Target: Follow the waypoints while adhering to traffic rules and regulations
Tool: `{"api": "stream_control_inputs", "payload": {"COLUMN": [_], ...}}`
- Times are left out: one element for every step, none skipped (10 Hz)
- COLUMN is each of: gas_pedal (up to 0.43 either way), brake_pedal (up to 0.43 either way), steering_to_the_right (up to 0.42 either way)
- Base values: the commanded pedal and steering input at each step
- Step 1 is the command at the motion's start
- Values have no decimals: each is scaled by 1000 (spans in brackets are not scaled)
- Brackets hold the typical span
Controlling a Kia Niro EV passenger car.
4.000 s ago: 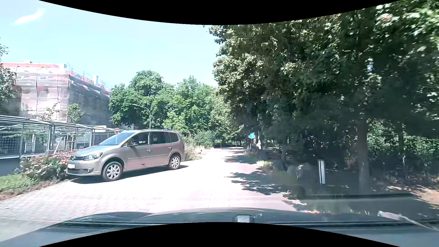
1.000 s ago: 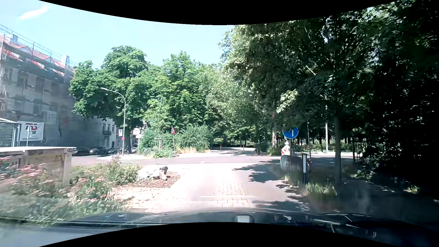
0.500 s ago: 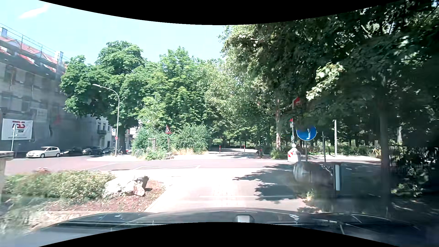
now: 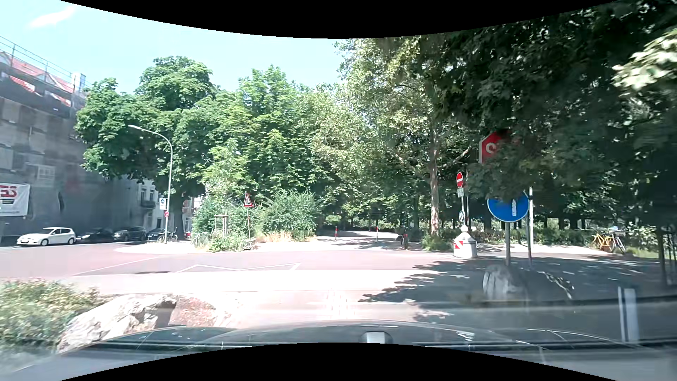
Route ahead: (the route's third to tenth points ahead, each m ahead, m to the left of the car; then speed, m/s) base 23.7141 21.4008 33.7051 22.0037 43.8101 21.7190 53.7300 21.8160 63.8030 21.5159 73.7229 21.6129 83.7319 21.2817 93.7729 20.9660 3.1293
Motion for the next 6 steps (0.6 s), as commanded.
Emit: {"api": "stream_control_inputs", "payload": {"gas_pedal": [0, 0, 0, 0, 0, 0], "brake_pedal": [91, 104, 122, 159, 177, 183], "steering_to_the_right": [15, 13, 12, 12, 12, 12]}}
